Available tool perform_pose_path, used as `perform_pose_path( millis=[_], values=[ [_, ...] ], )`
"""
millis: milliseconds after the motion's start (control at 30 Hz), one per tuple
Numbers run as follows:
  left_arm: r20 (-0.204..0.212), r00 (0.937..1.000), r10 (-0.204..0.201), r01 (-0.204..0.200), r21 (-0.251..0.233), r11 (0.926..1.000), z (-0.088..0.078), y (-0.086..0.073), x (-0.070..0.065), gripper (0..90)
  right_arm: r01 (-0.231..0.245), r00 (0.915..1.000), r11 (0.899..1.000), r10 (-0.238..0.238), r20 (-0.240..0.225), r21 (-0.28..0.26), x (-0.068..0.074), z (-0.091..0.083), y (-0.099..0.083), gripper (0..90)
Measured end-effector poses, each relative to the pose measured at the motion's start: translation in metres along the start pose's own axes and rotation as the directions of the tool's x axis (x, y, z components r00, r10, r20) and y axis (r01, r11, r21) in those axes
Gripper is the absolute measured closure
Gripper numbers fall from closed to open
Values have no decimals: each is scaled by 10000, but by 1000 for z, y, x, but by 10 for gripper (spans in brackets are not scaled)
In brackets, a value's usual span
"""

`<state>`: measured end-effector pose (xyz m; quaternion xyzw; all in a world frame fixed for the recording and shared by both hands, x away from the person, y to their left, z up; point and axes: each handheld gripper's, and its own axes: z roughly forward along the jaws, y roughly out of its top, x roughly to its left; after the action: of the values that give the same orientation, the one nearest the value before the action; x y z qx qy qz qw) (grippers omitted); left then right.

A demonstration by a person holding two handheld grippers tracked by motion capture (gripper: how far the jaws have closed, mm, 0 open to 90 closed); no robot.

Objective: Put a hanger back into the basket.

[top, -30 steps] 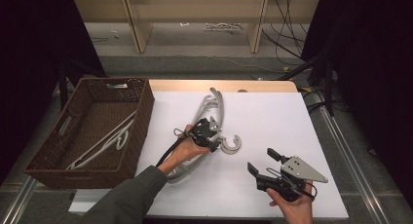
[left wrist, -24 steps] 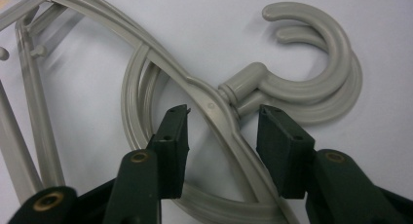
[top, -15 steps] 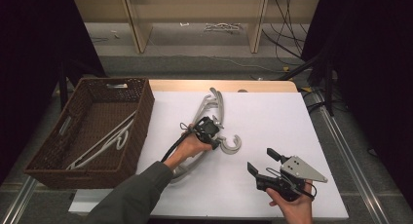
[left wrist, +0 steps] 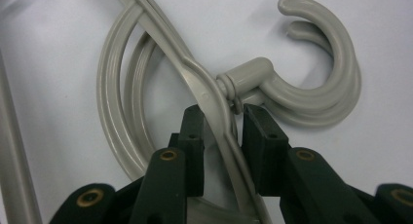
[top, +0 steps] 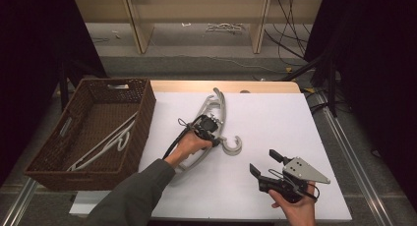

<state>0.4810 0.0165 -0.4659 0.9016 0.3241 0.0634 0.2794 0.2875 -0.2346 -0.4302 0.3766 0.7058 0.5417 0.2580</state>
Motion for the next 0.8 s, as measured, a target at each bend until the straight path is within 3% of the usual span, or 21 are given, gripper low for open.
perform_pose_path(
  millis=[67,167,267,333,400,467,500,567,600,633,667,767,800],
  values=[
    [307,9992,-271,274,-88,9996,-4,0,3,718,-45,10000,10000,45,17,86,0,0,0,200],
    [425,9984,-378,386,-168,9991,-11,0,7,724,-113,9999,9997,112,-63,-203,0,2,-1,200],
    [536,9963,-676,690,-259,9973,-20,-1,13,738,-27,10000,10000,27,-6,36,0,0,0,200],
    [852,9897,-1153,1194,-448,9918,-27,-3,19,751,36,10000,10000,-36,12,10,0,0,0,200],
    [1313,9734,-1880,1994,-797,9767,-34,-6,27,764,5,10000,9999,-5,42,100,0,0,-1,200],
    [1559,9480,-2774,2977,-1265,9462,-39,-9,29,776,-19,10000,10000,20,87,-38,0,1,-1,200],
    [1654,9383,-3038,3267,-1351,9354,-42,-10,32,782,12,10000,10000,-12,28,39,0,0,0,200],
    [1690,9281,-3319,3578,-1568,9206,-49,-13,37,793,-40,10000,10000,41,-42,37,0,1,-1,200],
    [1625,9272,-3376,3633,-1693,9162,-52,-14,39,799,-61,10000,10000,62,-30,17,0,1,-1,200],
    [1512,9310,-3322,3551,-1652,9201,-55,-15,41,801,27,10000,10000,-27,-22,-39,0,1,0,200],
    [1581,9221,-3532,3784,-1777,9084,-58,-16,42,802,33,10000,10000,-34,-33,-30,0,1,0,200],
    [1578,9192,-3608,3867,-1876,9029,-65,-19,46,805,55,10000,10000,-55,-33,29,1,1,0,200],
    [1565,9156,-3704,3959,-1896,8985,-67,-20,47,805,-17,10000,10000,16,-84,-47,1,2,0,200]
  ],
)
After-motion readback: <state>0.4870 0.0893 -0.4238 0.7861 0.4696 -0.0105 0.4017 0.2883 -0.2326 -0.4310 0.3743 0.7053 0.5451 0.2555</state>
